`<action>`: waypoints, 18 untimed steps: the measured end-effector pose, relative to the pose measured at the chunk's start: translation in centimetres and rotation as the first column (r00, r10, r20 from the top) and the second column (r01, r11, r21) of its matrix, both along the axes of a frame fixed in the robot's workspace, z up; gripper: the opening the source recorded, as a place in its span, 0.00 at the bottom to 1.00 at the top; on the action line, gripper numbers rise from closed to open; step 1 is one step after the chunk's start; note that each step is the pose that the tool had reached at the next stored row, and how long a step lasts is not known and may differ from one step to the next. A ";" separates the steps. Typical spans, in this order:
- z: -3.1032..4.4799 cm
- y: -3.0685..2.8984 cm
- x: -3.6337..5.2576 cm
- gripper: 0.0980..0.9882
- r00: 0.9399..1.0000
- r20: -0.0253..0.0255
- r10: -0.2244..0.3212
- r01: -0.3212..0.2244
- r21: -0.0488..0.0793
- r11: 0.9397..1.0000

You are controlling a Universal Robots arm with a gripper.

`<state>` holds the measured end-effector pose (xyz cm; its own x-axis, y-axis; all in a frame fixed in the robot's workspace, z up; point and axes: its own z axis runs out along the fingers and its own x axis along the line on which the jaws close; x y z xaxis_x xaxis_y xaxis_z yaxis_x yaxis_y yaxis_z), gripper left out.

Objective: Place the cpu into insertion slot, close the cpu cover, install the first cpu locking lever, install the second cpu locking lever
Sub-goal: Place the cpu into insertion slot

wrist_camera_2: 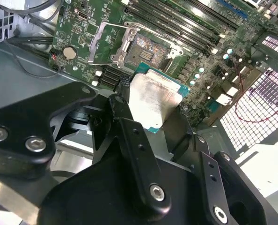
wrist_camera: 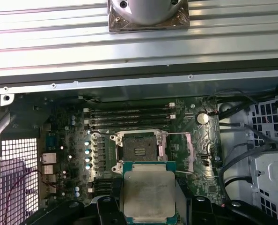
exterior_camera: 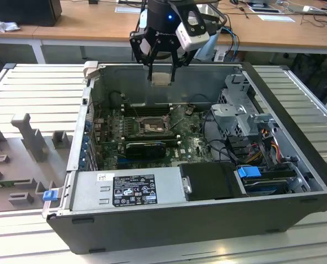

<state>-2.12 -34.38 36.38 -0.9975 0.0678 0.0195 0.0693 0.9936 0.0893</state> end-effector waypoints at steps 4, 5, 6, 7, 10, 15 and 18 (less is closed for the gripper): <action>-0.01 0.00 0.00 0.48 1.000 0.000 -0.009 0.009 0.000 1.000; 0.00 0.00 0.00 0.48 1.000 0.000 -0.012 0.012 0.000 1.000; 0.00 0.00 0.00 0.48 1.000 0.000 -0.014 0.014 0.000 1.000; 0.00 0.00 0.00 0.48 1.000 0.000 -0.015 0.015 0.000 1.000; 0.00 0.00 0.00 0.48 1.000 0.000 -0.019 0.019 0.000 1.000; 0.00 0.00 0.00 0.48 1.000 0.000 -0.025 0.025 0.000 1.000; 0.00 0.00 0.00 0.48 1.000 0.000 -0.031 0.031 0.000 1.000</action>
<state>-2.12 -34.38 36.38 -0.9950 0.0982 0.0194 0.0996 0.9910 0.0893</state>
